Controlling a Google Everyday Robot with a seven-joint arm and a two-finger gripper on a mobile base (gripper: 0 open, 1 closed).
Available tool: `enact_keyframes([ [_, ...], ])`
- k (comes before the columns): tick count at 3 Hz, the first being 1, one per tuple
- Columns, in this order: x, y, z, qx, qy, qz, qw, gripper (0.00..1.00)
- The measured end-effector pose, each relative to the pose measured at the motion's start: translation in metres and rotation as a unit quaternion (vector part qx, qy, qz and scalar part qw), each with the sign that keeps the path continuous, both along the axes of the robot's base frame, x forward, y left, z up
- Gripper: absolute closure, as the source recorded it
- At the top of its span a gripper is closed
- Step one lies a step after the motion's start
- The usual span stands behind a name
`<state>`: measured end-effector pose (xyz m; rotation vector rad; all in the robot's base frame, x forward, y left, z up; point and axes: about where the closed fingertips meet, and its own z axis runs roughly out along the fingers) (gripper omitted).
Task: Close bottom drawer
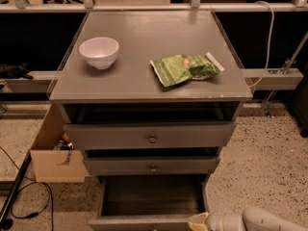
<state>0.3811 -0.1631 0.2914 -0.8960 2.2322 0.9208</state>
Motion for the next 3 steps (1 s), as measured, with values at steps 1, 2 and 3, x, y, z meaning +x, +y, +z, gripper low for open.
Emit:
enact_keyframes([
  [1, 0.001, 0.006, -0.017, -0.012, 0.006, 0.002, 0.9999, 1.0],
  [2, -0.004, 0.011, -0.046, -0.036, 0.023, -0.001, 0.9991, 1.0],
  [3, -0.004, 0.011, -0.046, -0.036, 0.023, -0.001, 0.9991, 1.0],
])
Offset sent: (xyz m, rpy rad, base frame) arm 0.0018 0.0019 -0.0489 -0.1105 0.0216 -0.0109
